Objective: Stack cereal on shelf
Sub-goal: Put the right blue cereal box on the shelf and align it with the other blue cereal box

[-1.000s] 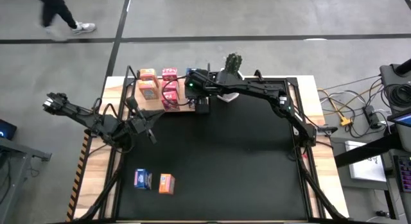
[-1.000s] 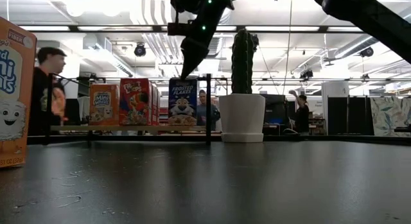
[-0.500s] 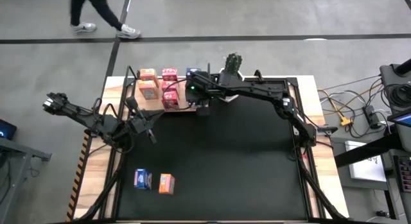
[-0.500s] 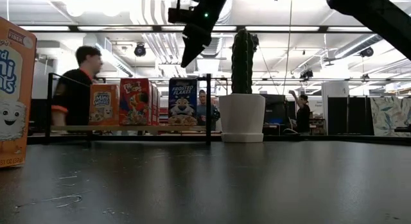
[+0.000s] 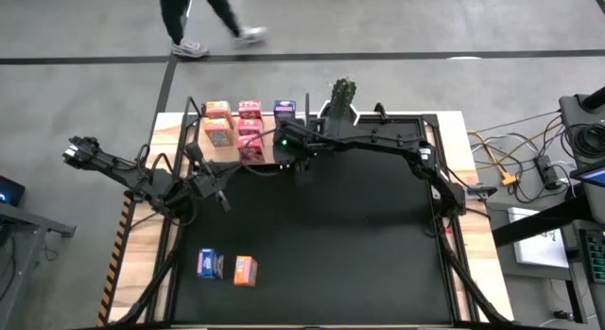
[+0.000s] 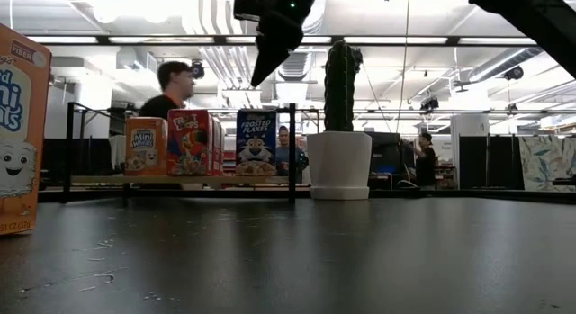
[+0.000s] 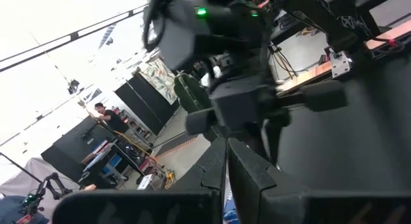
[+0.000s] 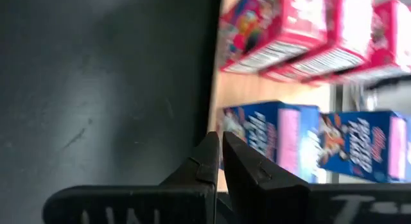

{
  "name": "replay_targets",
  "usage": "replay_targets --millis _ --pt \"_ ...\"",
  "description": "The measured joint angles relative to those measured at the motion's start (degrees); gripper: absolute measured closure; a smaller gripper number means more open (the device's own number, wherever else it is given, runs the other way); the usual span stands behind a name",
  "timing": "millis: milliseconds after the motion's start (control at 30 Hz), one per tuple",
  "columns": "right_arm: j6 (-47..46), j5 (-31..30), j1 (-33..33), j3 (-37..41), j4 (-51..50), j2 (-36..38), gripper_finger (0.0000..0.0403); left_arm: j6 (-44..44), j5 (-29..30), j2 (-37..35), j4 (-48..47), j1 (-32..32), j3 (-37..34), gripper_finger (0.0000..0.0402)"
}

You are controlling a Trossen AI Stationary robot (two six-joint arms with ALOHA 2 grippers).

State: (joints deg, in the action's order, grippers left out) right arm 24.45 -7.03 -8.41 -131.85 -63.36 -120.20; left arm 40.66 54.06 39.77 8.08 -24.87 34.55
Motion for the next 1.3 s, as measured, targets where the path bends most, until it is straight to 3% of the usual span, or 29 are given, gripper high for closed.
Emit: replay_targets --millis 233,800,967,1300 --pt "-0.61 0.00 1.90 11.00 8.13 5.60 0.0392 0.00 -0.02 0.02 0.04 -0.01 0.28 0.0402" --pt "-2.38 -0.04 6.14 56.23 47.62 29.58 0.0392 -3.64 -1.29 2.07 4.28 0.01 0.28 0.0402" --pt "-0.48 -0.03 7.92 65.95 59.08 35.23 0.0392 -7.31 -3.05 4.62 5.02 0.05 0.28 0.0402" --pt "1.17 -0.04 8.40 80.08 72.71 43.68 0.0392 -7.54 -4.26 12.51 10.83 2.96 0.28 0.0402"
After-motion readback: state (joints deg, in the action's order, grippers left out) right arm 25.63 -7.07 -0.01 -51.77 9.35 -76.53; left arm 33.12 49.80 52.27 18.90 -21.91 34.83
